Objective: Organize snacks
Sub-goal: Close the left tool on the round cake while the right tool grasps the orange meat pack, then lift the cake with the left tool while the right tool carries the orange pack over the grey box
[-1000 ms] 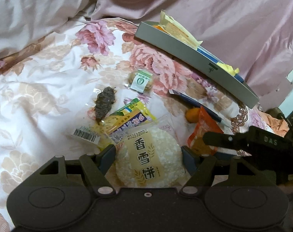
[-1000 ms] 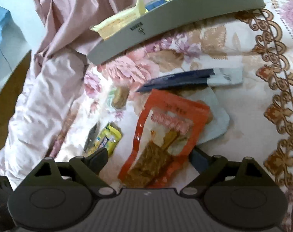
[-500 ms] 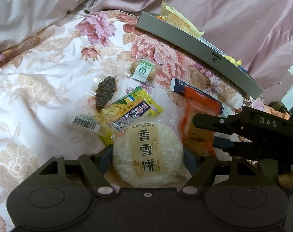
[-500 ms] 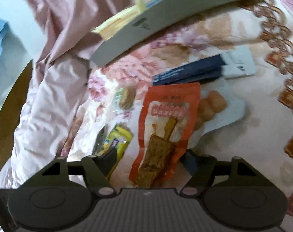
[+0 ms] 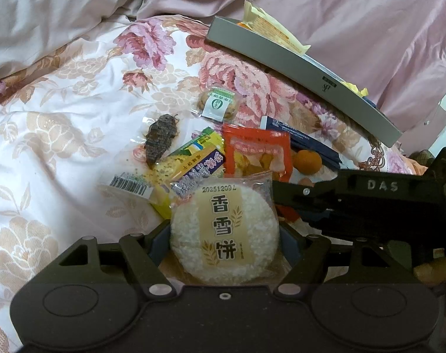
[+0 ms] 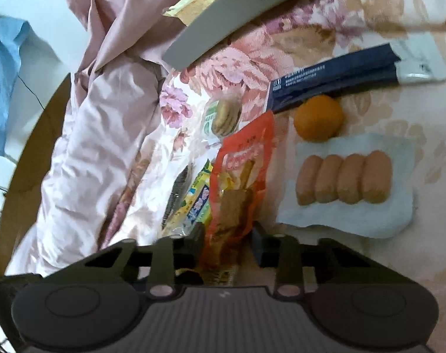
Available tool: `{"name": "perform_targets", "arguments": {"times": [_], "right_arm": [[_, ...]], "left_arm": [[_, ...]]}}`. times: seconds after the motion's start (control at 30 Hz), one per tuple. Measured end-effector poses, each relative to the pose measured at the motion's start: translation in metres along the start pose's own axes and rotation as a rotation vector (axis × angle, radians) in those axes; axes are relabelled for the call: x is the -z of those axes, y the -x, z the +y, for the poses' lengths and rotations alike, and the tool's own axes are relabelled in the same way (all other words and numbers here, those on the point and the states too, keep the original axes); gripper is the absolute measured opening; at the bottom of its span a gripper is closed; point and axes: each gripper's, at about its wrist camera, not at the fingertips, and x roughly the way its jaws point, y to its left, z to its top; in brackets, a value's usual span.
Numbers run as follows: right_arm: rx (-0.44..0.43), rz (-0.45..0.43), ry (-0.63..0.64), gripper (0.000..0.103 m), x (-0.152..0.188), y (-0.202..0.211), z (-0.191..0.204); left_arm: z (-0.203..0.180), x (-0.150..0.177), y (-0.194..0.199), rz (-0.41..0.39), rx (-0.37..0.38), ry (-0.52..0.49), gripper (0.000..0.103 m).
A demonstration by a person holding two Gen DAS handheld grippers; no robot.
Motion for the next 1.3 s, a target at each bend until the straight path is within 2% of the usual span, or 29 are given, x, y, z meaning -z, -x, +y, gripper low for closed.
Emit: {"name": "perform_targets", "arguments": {"times": [0.13, 0.33, 0.43, 0.63, 0.73, 0.83, 0.87, 1.3], "right_arm": [[-0.059, -0.004, -0.017, 0.029, -0.002, -0.001, -0.001], [-0.038, 0.017, 0.019, 0.036, -0.005, -0.014, 0.003], [-0.041, 0.025, 0.031, 0.036, -0.005, -0.021, 0.003], [-0.093, 0.031, -0.053, 0.035, -0.011, -0.026, -0.008], [-0.099, 0.034, -0.055, 0.033, -0.011, -0.028, -0.008], [-0.099, 0.036, -0.05, 0.02, -0.01, -0.029, -0.007], [-0.097, 0.035, -0.047, 0.018, -0.009, -0.029, -0.006], [-0.01, -0.087, 0.053, 0.017, -0.01, -0.01, 0.008]], "left_arm": [[0.001, 0.0, 0.0, -0.002, 0.006, 0.009, 0.076], [0.003, 0.0, 0.0, -0.003, 0.012, 0.013, 0.076], [0.004, 0.0, -0.001, -0.003, 0.016, 0.023, 0.076], [0.004, 0.0, -0.001, -0.005, 0.017, 0.02, 0.076], [0.004, 0.0, -0.001, -0.005, 0.017, 0.019, 0.076], [0.003, 0.001, -0.001, -0.006, 0.014, 0.016, 0.076], [0.003, 0.001, -0.001, -0.005, 0.014, 0.016, 0.076], [0.001, 0.0, 0.006, -0.033, 0.006, 0.041, 0.075]]}}
